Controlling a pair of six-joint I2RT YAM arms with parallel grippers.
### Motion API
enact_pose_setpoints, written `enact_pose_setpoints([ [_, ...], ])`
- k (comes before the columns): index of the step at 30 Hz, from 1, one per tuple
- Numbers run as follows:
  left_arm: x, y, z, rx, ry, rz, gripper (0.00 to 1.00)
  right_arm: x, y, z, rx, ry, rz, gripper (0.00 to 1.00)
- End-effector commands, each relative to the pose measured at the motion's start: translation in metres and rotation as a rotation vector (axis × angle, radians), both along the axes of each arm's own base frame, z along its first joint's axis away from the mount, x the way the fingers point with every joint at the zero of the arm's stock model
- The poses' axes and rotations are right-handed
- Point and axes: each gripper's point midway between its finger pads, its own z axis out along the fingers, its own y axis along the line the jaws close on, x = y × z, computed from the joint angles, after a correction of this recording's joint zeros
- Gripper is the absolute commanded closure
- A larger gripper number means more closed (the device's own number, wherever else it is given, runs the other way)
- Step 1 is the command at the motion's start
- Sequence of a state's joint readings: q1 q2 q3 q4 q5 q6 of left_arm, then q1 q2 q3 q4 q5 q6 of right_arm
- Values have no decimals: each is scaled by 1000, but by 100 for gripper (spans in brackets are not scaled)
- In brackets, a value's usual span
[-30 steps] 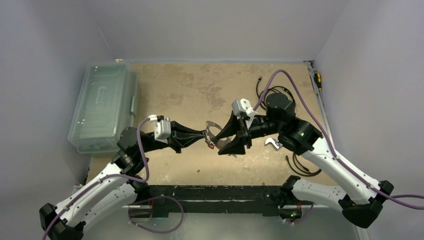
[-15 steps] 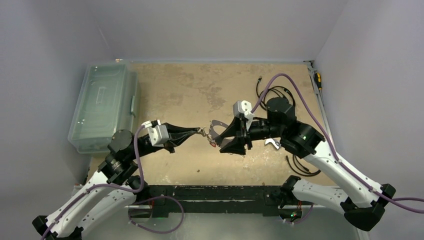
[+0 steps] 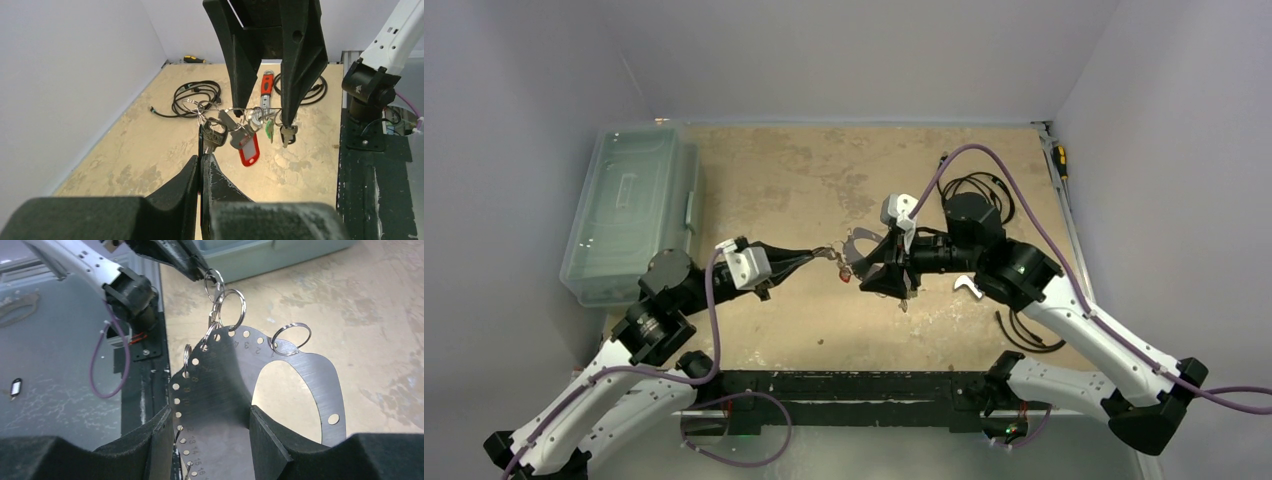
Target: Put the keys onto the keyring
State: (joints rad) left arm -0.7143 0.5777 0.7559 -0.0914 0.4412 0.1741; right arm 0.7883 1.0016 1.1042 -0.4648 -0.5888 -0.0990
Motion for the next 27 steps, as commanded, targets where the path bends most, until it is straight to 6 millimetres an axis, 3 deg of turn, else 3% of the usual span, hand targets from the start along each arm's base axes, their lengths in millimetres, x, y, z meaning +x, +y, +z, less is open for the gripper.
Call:
enact_pose_setpoints([
  [1,1,5,22,2,-86,13,100,31,-10,8,-7,-97,-164,100],
  [6,-6,-1,11,50,-80,-49,100,46,-14,29,84,-190,-255,97],
  [14,-6,-8,-7,57,-38,-77,100,42,-9,22,113,-221,-215,100],
  [21,22,7,-12,69,-29,101,100,36,-15,20,126,-317,-198,100],
  [27,25,6,-25,70,-4,107,100,33,-18,18,99,-448,-218,100],
])
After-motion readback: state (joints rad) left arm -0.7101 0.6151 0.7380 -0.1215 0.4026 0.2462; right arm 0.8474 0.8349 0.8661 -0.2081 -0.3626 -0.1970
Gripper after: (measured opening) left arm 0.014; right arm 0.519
